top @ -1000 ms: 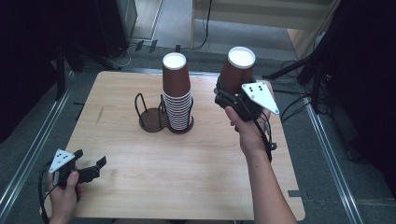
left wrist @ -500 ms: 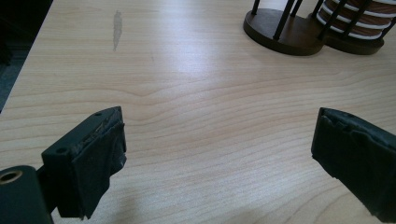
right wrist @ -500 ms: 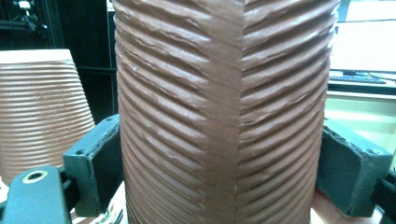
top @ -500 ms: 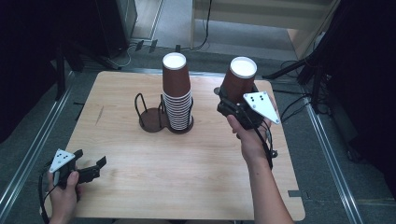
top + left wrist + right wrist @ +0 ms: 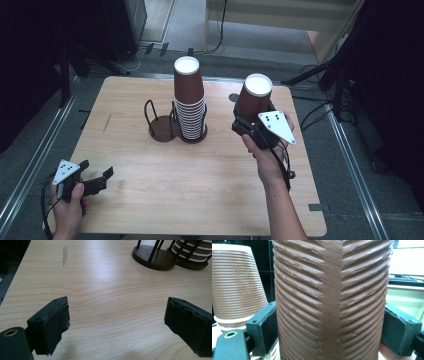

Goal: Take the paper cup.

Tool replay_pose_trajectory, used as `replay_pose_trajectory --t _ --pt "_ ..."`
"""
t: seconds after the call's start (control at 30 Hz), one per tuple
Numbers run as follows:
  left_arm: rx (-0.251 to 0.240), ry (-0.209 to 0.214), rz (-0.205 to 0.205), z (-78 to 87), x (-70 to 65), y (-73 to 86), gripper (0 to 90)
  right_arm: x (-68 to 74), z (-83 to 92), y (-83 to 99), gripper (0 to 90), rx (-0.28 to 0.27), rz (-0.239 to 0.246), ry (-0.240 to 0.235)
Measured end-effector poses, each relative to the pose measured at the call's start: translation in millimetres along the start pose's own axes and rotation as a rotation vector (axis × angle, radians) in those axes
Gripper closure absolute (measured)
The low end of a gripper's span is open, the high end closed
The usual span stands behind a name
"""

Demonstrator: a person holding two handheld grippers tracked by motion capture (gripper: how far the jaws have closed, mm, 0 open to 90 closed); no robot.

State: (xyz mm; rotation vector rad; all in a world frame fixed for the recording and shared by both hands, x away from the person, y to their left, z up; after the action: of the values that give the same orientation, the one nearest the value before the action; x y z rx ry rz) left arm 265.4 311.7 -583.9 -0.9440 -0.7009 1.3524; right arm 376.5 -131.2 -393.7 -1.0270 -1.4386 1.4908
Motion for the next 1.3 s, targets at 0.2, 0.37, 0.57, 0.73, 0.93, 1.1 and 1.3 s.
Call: replay_pose_trajectory --t 0.2,0.37,0.57,0.73,0.93,1.1,1.3 --pt "0.006 -0.012 -0.017 1.9 -0.4 -1.0 6.8 -1.9 5.1 14.3 12.6 0.016 -0.01 0.0" --pt "0.0 -0.048 -0.048 4.5 -0.7 -4.7 1.4 -1.8 9.3 27.6 12.6 0.035 -0.016 0.005" --pt "-0.015 -0.038 -0.054 5.9 -6.1 -13.5 1.5 -2.7 12.9 35.4 12.5 0.039 -0.024 0.009" --pt "-0.041 -0.007 -0.049 6.8 -18.1 -27.9 1.4 -4.9 17.7 41.2 12.6 0.044 -0.016 0.015" --pt "-0.051 0.025 -0.045 4.9 -28.7 -39.6 1.4 -5.5 23.7 48.4 12.6 0.05 -0.022 0.012" --pt "-0.066 0.055 -0.019 2.7 -35.5 -51.5 1.4 -5.4 29.1 58.0 12.6 0.058 -0.016 0.016" --pt "-0.08 0.099 0.006 0.8 -46.7 -66.0 1.4 -3.6 34.4 71.3 12.6 0.078 -0.032 0.013"
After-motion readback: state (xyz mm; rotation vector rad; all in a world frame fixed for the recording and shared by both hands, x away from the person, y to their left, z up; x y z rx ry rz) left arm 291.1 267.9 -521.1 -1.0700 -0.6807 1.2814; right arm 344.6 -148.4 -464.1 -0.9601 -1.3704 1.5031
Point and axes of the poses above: each handheld gripper's, and its own axes: z roughly backward along the jaws, y roughly out of its underside, x roughly to its left, the point moved 7 cm from there along -z, roughly forward along the jaws, and after that the axes turned 5 degrees about -y, right-handed, at the moved point
